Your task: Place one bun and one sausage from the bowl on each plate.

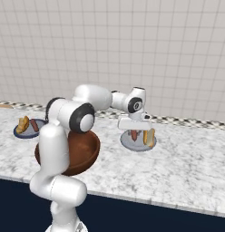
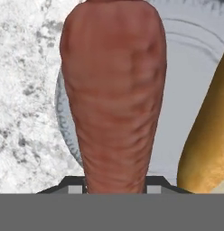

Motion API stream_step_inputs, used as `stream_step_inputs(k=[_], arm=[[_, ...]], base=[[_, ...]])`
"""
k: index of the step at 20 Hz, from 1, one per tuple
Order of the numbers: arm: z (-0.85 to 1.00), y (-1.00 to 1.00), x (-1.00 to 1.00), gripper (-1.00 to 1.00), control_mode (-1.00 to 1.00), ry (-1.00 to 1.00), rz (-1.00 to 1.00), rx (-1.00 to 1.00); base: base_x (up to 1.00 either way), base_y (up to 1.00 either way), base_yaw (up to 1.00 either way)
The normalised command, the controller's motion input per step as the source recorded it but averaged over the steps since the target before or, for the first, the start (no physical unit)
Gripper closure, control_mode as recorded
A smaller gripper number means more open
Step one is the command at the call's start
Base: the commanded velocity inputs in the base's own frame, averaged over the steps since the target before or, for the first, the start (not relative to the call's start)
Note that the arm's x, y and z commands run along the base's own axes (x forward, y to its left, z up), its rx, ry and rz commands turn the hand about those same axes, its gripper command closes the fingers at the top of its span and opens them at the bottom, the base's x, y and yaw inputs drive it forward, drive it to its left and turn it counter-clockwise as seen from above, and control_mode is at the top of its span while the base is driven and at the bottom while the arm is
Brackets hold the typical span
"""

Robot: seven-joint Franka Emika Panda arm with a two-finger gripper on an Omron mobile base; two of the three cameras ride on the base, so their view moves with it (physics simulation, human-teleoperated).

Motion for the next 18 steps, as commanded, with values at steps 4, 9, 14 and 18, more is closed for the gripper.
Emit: stream_step_inputs(k=[4, 9, 14, 18], arm=[[-0.17, 0.00, 0.12, 1.00, -1.00, 0.03, 0.00, 0.00], [-0.35, 0.00, 0.07, 1.00, -1.00, 0.00, 0.00, 0.00], [-0.14, 0.00, 0.14, 1.00, -1.00, -0.02, 0.00, 0.00], [0.01, 0.00, 0.16, 1.00, -1.00, 0.00, 0.00, -0.02]], base=[[0.00, 0.00, 0.00], [0.00, 0.00, 0.00], [0.00, 0.00, 0.00], [0.00, 0.00, 0.00]])
